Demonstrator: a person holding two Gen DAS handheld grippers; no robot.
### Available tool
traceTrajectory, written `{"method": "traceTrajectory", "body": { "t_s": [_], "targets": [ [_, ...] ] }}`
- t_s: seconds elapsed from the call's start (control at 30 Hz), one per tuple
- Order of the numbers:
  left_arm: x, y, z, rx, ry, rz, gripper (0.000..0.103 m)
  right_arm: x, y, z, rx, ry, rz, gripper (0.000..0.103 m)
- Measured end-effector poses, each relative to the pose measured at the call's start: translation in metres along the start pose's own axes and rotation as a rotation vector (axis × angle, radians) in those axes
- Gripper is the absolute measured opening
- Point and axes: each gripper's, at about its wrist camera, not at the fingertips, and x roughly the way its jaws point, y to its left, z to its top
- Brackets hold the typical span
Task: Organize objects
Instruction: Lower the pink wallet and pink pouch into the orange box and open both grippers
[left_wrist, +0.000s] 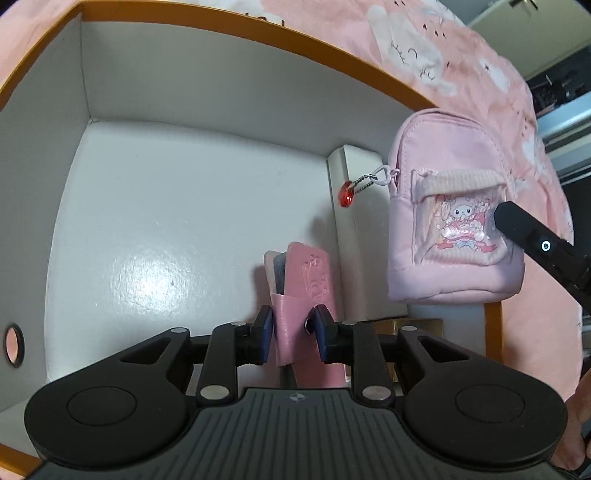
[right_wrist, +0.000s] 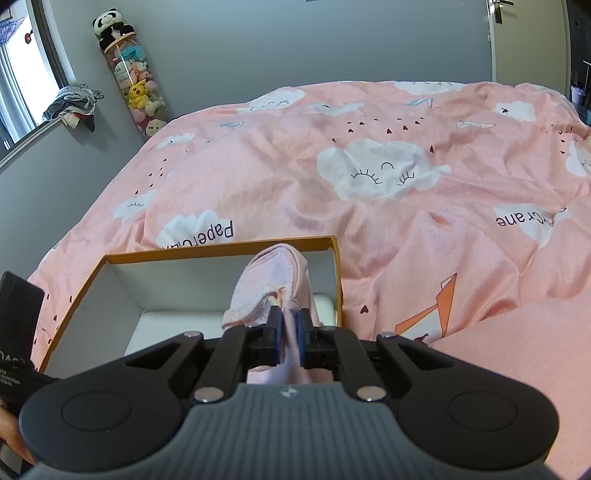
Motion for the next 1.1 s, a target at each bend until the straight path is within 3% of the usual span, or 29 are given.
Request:
{"method": "traceTrajectory", "body": {
  "t_s": [0.4, 0.53, 0.67, 0.77, 0.93, 1.1],
  "targets": [
    [0.019, -0.009, 0.014, -0.025, 0.13, 0.054, 0.035, -0.004, -0.002, -0.001, -0.002, -0.013, -0.006, 0.009],
    [0.016, -0.003, 0.012, -0.033, 0.149, 0.037, 0.036, -0.005, -0.004, -0.003, 0.014, -0.002, 0.009, 0.009],
    [-0.003, -0.001, 0.004, 0.014, 0.072, 0.051, 0.036, -0.003, -0.005, -0.006, 0.034, 0.015, 0.032, 0.009],
    [-0.026, 0.005, -0.005, 0.021, -0.005, 0.016, 0.036, -0.002, -0.005, -0.008, 0.053, 0.035, 0.058, 0.009],
    [-0.073, 0.016, -0.021, 0.045, -0.202, 0.031, 0.036, 0.009, -0.002, -0.014, 0.133, 0.125, 0.162, 0.009],
    [-0.088, 0.02, -0.028, 0.049, -0.264, 0.023, 0.036, 0.024, 0.007, -0.027, 0.175, 0.221, 0.192, 0.009]
  ]
}}
